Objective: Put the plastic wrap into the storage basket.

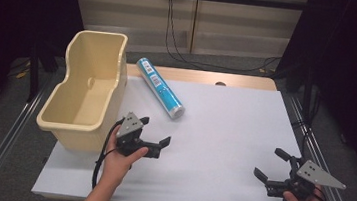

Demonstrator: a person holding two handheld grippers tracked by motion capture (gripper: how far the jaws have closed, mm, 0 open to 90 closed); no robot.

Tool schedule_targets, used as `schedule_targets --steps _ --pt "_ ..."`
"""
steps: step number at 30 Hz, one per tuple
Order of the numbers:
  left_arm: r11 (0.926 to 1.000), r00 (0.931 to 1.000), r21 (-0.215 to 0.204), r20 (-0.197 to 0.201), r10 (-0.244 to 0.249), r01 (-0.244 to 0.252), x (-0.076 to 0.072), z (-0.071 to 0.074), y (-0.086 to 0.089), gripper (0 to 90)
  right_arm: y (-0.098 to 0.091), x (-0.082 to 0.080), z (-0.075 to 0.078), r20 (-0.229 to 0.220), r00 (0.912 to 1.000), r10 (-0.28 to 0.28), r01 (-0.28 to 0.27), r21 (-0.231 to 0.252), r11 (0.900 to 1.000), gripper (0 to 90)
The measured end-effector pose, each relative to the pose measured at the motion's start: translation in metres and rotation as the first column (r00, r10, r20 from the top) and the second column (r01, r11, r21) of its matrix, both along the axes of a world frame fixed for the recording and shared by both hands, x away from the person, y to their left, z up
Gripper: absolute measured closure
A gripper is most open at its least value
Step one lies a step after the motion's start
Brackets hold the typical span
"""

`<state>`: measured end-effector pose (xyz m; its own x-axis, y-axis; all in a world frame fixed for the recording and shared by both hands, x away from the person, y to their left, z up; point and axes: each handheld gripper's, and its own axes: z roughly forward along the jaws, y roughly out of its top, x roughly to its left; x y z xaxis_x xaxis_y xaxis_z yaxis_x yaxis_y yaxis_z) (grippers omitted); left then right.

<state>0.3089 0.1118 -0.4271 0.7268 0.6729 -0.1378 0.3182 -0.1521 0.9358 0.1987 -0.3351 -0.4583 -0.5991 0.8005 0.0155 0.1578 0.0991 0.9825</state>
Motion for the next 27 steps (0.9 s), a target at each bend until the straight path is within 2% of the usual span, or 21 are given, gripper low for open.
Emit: schedule_targets --steps 2,3,4,7,9,13,15,18,23,25,27 --pt "0.9997 0.9999 0.021 -0.005 0.013 -0.013 0.012 0.002 -0.008 0.0 0.000 0.000 0.000 -0.002 1.0000 0.000 0.000 -0.002 1.0000 0.0" --pt "0.9988 0.9994 0.036 -0.012 0.034 -0.033 0.023 0.005 -0.016 0.0 0.000 0.000 0.000 -0.002 1.0000 0.001 -0.001 -0.001 1.0000 0.0" --pt "0.9988 0.9994 0.036 -0.012 0.034 -0.033 0.023 0.005 -0.016 0.0 0.000 0.001 0.000 -0.002 1.0000 0.002 -0.002 -0.001 1.0000 0.0" --pt "0.9968 0.9985 0.060 -0.014 0.053 -0.052 0.040 0.009 -0.026 0.0 0.001 0.001 0.000 -0.003 1.0000 0.005 -0.005 -0.001 1.0000 0.0" --pt "0.9960 0.9972 0.065 -0.039 0.064 -0.062 0.051 0.009 -0.031 0.0 0.002 0.001 0.000 -0.004 1.0000 0.004 -0.004 -0.003 1.0000 0.0" --pt "0.9873 0.9861 0.097 -0.097 0.135 -0.125 0.073 0.007 -0.040 0.0 0.002 0.001 0.001 -0.005 1.0000 0.007 -0.007 -0.001 1.0000 0.0" --pt "0.9809 0.9776 0.115 -0.123 0.171 -0.157 0.084 0.005 -0.045 0.0 0.002 0.001 0.001 -0.006 0.9999 0.010 -0.010 -0.005 0.9999 0.0" --pt "0.9743 0.9697 0.142 -0.147 0.195 -0.175 0.101 0.003 -0.050 0.0 0.002 0.002 0.001 -0.007 0.9999 0.011 -0.011 -0.004 0.9999 0.0" --pt "0.9633 0.9516 0.154 -0.184 0.246 -0.220 0.126 0.000 -0.057 0.0 0.002 0.002 0.000 -0.015 0.9999 0.007 -0.007 0.003 1.0000 0.0" --pt "0.9575 0.9453 0.179 -0.197 0.260 -0.226 0.135 -0.002 -0.060 0.0 0.001 0.002 0.000 -0.016 0.9999 0.007 -0.007 0.005 1.0000 0.0" --pt "0.9541 0.9370 0.183 -0.216 0.274 -0.237 0.143 -0.004 -0.062 0.0 0.001 0.003 0.000 -0.019 0.9998 0.005 -0.005 0.006 1.0000 0.0"
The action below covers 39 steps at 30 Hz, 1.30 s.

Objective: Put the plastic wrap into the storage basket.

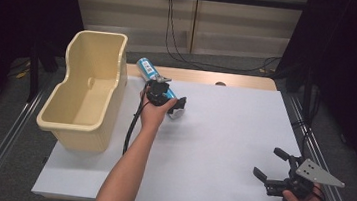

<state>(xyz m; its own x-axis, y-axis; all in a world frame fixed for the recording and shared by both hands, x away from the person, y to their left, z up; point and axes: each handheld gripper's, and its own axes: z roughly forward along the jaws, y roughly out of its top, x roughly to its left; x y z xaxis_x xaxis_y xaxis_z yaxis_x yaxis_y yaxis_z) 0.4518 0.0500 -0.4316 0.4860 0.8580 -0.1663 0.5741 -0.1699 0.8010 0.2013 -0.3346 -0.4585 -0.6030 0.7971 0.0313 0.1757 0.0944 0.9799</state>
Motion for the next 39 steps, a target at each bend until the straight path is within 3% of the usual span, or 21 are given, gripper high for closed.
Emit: schedule_targets --steps 2,6,13,15,18,20,26,34,39 --pt "0.9997 0.9997 -0.009 -0.007 0.024 -0.024 0.007 -0.002 -0.001 0.0 -0.001 0.000 0.000 -0.002 1.0000 0.001 -0.001 -0.006 1.0000 0.0" --pt "0.9974 0.9979 0.036 -0.015 0.063 -0.063 0.021 -0.005 0.000 0.0 -0.001 0.000 0.000 -0.003 1.0000 0.001 -0.001 -0.002 1.0000 0.0" --pt "0.9905 0.9886 0.060 -0.079 0.128 -0.123 0.040 -0.014 -0.003 0.0 -0.001 -0.001 -0.001 -0.007 1.0000 0.005 -0.005 -0.002 1.0000 0.0" --pt "0.9907 0.9865 0.051 -0.098 0.131 -0.127 0.043 -0.016 -0.005 0.0 -0.001 -0.001 -0.001 -0.006 1.0000 0.006 -0.007 -0.005 1.0000 0.2" --pt "0.9830 0.9775 0.105 -0.133 0.164 -0.150 0.047 -0.020 -0.007 0.0 -0.002 -0.001 -0.001 -0.008 1.0000 0.005 -0.004 0.001 1.0000 0.3" --pt "0.9803 0.9719 0.097 -0.145 0.185 -0.172 0.048 -0.021 -0.008 0.0 -0.003 0.000 -0.001 -0.007 1.0000 0.006 -0.006 0.000 1.0000 0.3" --pt "0.9723 0.9554 0.130 -0.200 0.217 -0.194 0.052 -0.026 -0.011 0.0 -0.003 -0.001 -0.001 -0.012 0.9999 0.009 -0.009 0.002 1.0000 0.3" --pt "0.9703 0.9429 0.106 -0.234 0.237 -0.217 0.053 -0.028 -0.009 0.0 -0.004 0.000 -0.002 -0.014 0.9998 0.011 -0.010 0.009 0.9999 0.3" --pt "0.9686 0.9316 0.083 -0.266 0.248 -0.234 0.054 -0.030 -0.007 0.0 -0.004 0.000 -0.001 -0.015 0.9998 0.012 -0.012 0.009 0.9999 0.5"
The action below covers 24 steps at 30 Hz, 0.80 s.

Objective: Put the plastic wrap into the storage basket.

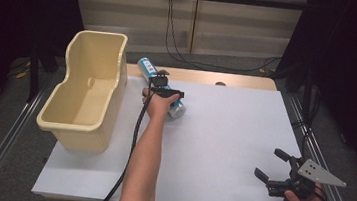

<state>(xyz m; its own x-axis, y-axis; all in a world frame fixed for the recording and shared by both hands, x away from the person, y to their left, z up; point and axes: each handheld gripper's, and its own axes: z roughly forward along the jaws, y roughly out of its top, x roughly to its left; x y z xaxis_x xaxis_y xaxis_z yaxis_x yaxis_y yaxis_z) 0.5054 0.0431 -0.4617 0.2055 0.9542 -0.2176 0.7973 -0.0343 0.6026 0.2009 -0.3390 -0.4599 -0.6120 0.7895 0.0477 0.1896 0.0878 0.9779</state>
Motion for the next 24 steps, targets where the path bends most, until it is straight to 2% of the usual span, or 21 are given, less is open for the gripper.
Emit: schedule_targets --steps 5,10,15,19,21,23,24 --pt "0.9999 0.9998 -0.008 -0.020 0.005 -0.005 0.0003 -0.0007 0.0009 0.0 -0.0001 -0.0002 0.0000 -0.005 1.0000 0.001 -0.001 0.001 1.0000 0.4" --pt "0.9988 0.9985 -0.041 -0.050 0.022 -0.025 0.0007 -0.0008 0.0021 0.7 -0.0004 0.0007 0.0000 -0.005 1.0000 0.007 -0.007 0.000 1.0000 0.9" --pt "0.9981 0.9936 -0.057 -0.112 0.015 -0.021 0.0003 0.0047 0.0076 6.5 -0.0016 0.0005 0.0012 0.001 1.0000 0.006 -0.006 0.003 1.0000 1.0" --pt "0.9992 0.9923 -0.040 -0.124 -0.006 0.001 -0.0011 0.0074 0.0080 8.9 -0.0024 0.0009 0.0015 -0.002 1.0000 0.003 -0.003 0.005 1.0000 1.0" --pt "0.9992 0.9926 -0.038 -0.122 0.006 -0.010 -0.0012 0.0069 0.0062 9.3 -0.0028 0.0011 0.0019 0.000 1.0000 0.002 -0.002 0.007 1.0000 1.0" --pt "0.9996 0.9918 -0.023 -0.127 0.015 -0.018 -0.0011 0.0029 0.0026 8.5 -0.0028 0.0010 0.0022 0.001 1.0000 -0.001 0.001 0.007 1.0000 1.0" --pt "0.9998 0.9897 -0.015 -0.143 0.012 -0.014 -0.0008 -0.0014 -0.0004 6.1 -0.0026 0.0011 0.0024 0.003 1.0000 0.001 -0.001 0.006 1.0000 1.1"
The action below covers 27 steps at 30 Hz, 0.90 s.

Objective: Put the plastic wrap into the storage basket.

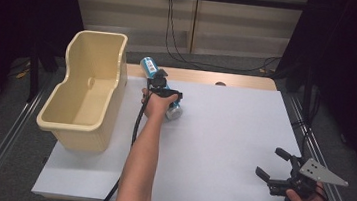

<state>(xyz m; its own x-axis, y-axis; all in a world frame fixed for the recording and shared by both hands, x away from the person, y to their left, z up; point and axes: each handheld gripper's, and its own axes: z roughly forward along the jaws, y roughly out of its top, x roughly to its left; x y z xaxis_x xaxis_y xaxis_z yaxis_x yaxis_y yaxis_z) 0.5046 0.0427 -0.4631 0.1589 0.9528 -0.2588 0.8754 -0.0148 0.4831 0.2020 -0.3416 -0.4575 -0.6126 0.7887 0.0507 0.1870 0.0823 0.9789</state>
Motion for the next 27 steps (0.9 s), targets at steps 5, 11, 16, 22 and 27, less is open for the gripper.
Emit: schedule_targets --steps 5,11,16,22,27 --pt "0.9987 0.9973 0.049 -0.073 -0.011 0.015 0.002 -0.002 -0.010 7.4 -0.001 0.000 0.000 -0.002 1.0000 -0.002 0.002 0.005 1.0000 1.1" --pt "0.9878 0.9847 0.129 -0.162 -0.065 0.087 -0.003 0.008 0.002 19.4 -0.007 -0.001 -0.002 -0.009 0.9999 -0.012 0.012 0.014 0.9998 1.2" --pt "0.9821 0.9821 0.148 -0.165 -0.092 0.116 -0.018 0.013 0.017 26.2 -0.008 0.000 -0.001 -0.008 0.9998 -0.017 0.017 0.019 0.9997 1.2" --pt "0.9808 0.9818 0.142 -0.153 -0.112 0.134 -0.040 0.013 0.021 26.7 -0.004 -0.001 0.001 -0.003 0.9999 -0.010 0.010 0.017 0.9998 1.2" --pt "0.9778 0.9839 0.144 -0.116 -0.136 0.152 -0.042 0.013 0.025 23.8 0.003 0.000 0.001 0.001 0.9999 0.011 -0.011 -0.003 0.9999 1.2"
